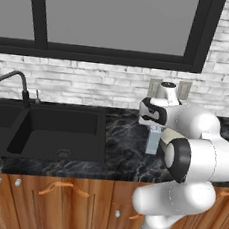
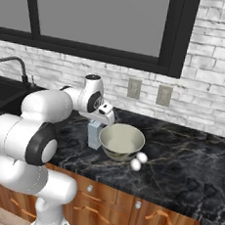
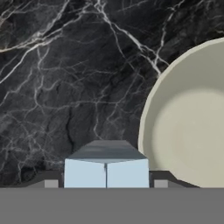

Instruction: Gather the eggs and milk located in the vicinity of the sink area and place them right next to the bowl.

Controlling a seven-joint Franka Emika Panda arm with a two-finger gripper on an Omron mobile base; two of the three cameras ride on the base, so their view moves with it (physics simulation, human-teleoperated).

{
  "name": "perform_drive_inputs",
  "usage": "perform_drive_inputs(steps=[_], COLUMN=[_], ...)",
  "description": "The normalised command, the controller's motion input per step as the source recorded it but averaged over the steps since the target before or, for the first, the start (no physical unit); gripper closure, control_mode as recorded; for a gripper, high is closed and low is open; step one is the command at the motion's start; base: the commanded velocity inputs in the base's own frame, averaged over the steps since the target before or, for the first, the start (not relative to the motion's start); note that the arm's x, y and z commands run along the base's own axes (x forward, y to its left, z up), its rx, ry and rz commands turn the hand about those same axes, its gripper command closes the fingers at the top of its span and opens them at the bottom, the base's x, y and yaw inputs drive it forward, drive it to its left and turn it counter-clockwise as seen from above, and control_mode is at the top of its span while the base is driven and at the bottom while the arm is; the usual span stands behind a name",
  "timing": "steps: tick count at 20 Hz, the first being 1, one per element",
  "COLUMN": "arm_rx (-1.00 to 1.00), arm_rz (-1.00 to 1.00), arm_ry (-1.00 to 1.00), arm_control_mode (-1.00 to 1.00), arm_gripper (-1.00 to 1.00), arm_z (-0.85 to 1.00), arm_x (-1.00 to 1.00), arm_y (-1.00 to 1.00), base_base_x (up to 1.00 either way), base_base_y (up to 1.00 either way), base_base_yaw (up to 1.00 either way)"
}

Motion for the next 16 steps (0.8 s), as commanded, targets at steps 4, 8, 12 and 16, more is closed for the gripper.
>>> perform_drive_inputs(steps=[4, 8, 12, 16], arm_rx=[0.00, 0.00, 0.00, 0.00], arm_rz=[0.00, 0.00, 0.00, 0.00], arm_ry=[0.00, 0.00, 0.00, -0.01], arm_control_mode=[-1.00, -1.00, -1.00, -1.00], arm_gripper=[-1.00, -1.00, -1.00, -1.00], arm_z=[0.00, 0.00, 0.33, 0.75], arm_x=[0.00, 0.00, 0.00, -0.09], arm_y=[0.00, 0.00, 0.00, 0.00], base_base_x=[0.00, 0.00, 0.00, 0.00], base_base_y=[0.00, 0.00, 0.00, 0.00], base_base_yaw=[0.00, 0.00, 0.00, 0.00])
